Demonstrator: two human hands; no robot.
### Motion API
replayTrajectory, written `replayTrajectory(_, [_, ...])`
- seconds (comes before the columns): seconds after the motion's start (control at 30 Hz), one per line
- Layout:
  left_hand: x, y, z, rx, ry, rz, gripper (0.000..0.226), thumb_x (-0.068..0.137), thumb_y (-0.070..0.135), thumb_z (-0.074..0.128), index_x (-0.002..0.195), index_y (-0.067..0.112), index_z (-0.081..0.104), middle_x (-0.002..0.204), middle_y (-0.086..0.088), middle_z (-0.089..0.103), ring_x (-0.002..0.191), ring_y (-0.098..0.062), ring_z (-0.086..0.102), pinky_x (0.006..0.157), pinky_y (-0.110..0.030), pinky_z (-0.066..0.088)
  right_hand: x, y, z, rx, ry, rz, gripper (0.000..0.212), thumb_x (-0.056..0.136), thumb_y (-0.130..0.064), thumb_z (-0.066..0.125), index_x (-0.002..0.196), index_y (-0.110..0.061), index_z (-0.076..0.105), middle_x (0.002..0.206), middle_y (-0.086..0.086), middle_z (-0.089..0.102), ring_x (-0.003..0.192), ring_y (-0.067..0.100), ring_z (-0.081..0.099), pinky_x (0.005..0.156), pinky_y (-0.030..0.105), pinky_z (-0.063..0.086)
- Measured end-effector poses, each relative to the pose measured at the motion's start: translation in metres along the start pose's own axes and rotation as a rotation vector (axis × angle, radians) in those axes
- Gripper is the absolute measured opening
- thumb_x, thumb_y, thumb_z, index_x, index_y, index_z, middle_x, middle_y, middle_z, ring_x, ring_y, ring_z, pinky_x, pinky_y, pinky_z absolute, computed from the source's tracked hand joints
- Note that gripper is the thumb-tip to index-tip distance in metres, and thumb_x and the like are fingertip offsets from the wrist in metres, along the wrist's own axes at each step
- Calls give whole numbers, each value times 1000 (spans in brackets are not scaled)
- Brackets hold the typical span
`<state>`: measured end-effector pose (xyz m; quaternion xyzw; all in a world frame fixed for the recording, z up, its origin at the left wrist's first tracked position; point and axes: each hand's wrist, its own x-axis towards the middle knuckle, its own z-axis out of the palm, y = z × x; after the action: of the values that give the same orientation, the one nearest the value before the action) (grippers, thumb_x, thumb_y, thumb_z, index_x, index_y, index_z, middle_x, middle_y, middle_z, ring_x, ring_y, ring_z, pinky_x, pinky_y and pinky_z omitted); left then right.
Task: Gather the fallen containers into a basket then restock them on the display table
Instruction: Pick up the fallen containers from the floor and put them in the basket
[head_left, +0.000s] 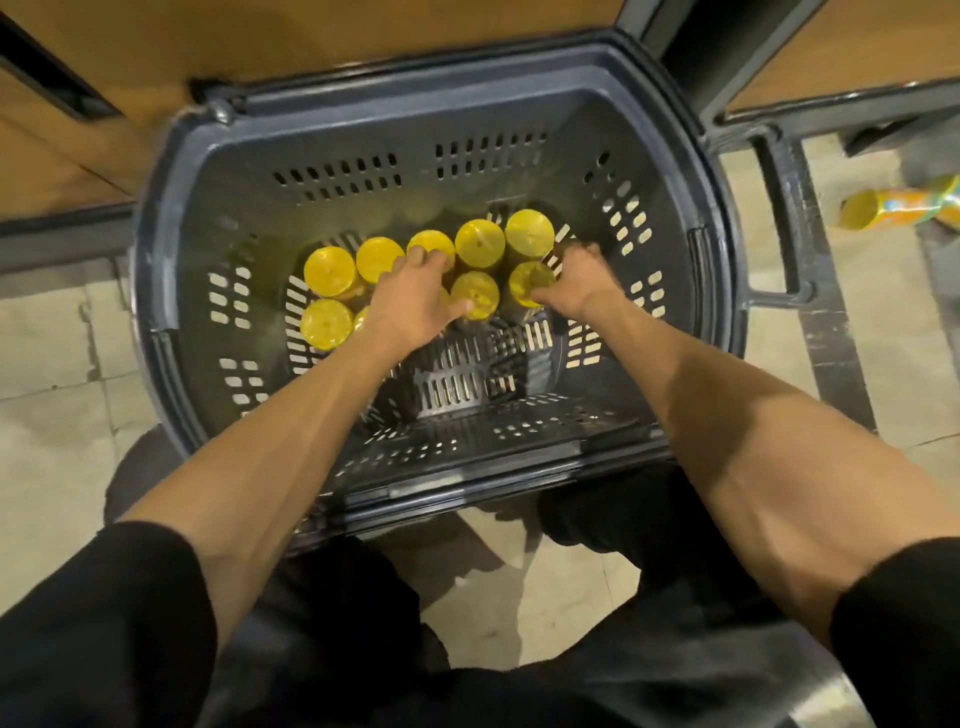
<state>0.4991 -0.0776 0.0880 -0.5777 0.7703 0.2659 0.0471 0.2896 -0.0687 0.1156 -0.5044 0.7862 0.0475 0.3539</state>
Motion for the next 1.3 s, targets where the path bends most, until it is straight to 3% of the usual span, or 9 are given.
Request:
replayTrajectory(0.27, [-80,41,-151,73,-56,-50,48,92,30,57,134,10,45,129,-15,48,121,-39,46,95,-51,40,-119,-46,-125,-210,6,-144,57,91,-35,63,137,-8,44,137,20,44,127,39,43,104,49,42])
replayTrajectory(0.5, [-132,148,-312,320,-247,58,48,94,37,52,133,10,45,138,-15,46,133,-36,37,107,-56,29,-235,-62,-259,-303,-10,-130,51,89,-42,58,129,-11,50,135,17,46,127,38,43,101,47,44])
replayTrajectory(0.67, [-148,238,-402,416,-146,168,46,90,37,55,127,11,49,132,-16,50,126,-37,43,103,-55,34,-302,-45,-364,-260,49,-73,48,89,-34,59,130,-10,51,129,17,48,120,36,48,97,46,47])
replayTrajectory(0.87, [-145,360,-466,480,-86,318,44,91,40,55,126,13,51,127,-13,51,122,-36,46,95,-48,41,-342,20,-482,-204,151,8,50,92,-36,58,135,-12,49,138,15,44,127,34,42,101,45,42])
replayTrajectory(1.0, [-123,451,-479,492,-36,443,42,96,40,48,130,16,51,125,-9,54,117,-33,52,90,-47,45,-351,89,-548,-194,213,39,40,93,-35,54,125,-12,50,129,14,46,123,34,43,92,44,44])
replayTrajectory(1.3, [-95,633,-457,495,-63,664,39,96,35,51,126,12,52,127,-12,54,120,-35,48,98,-50,41,-407,249,-612,-53,281,286,49,92,-37,59,132,-10,51,135,17,46,127,38,42,101,47,42])
